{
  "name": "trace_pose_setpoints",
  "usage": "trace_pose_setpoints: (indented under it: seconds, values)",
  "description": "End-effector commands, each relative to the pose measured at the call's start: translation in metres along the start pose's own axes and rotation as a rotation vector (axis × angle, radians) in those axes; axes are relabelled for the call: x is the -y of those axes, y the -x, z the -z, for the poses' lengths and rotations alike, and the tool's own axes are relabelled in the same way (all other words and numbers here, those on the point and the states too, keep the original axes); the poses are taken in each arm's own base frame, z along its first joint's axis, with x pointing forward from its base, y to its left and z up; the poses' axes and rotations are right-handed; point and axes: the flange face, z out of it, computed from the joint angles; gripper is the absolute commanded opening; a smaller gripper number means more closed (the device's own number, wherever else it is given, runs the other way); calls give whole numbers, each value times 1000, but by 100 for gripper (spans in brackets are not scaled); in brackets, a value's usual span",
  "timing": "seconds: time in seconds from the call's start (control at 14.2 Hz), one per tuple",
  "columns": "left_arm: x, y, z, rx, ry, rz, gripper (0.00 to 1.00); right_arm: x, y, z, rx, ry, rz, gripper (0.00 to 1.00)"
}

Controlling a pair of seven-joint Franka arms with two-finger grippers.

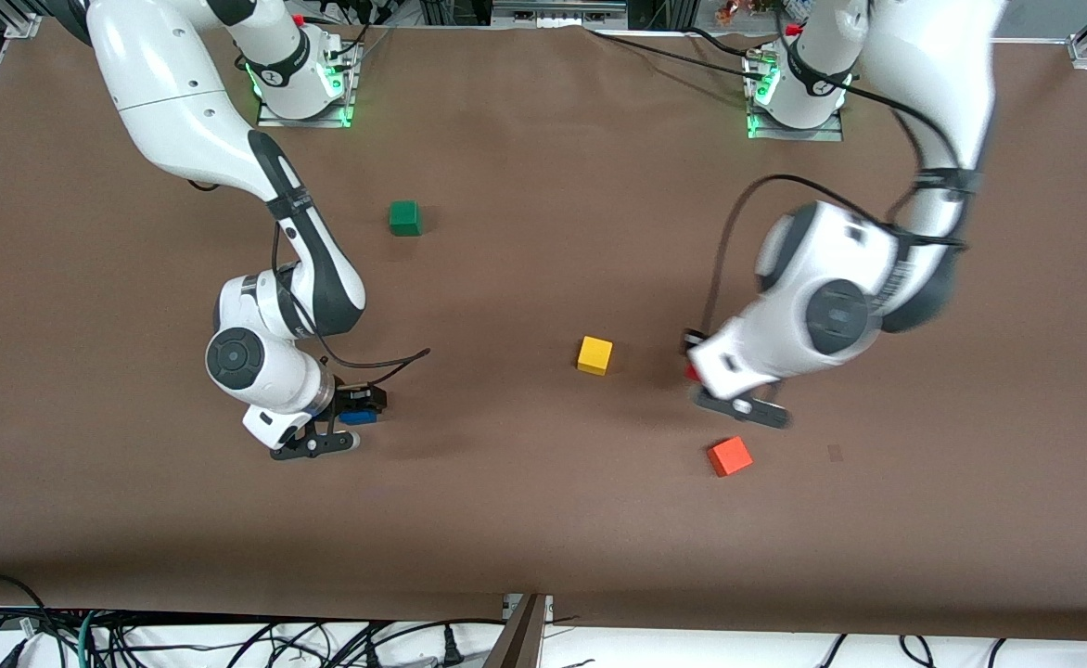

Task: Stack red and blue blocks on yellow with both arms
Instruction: 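Carry the red cube with the left gripper onto the yellow cube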

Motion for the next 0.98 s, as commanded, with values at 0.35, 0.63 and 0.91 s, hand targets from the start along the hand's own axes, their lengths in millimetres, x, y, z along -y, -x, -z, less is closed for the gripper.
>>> trace_pose_setpoints:
  seconds: [0.35, 0.63, 0.91]
  values:
    - [-95, -9, -63, -83, 13, 6, 1, 6, -8, 34, 25, -24, -16, 18]
    - [-105, -9, -73, -87, -5, -16, 1, 20, -21, 86, 110, -37, -57, 18]
    - [-131, 1, -85, -86, -51, -9, 1, 54, -24, 134, 136, -29, -88, 21]
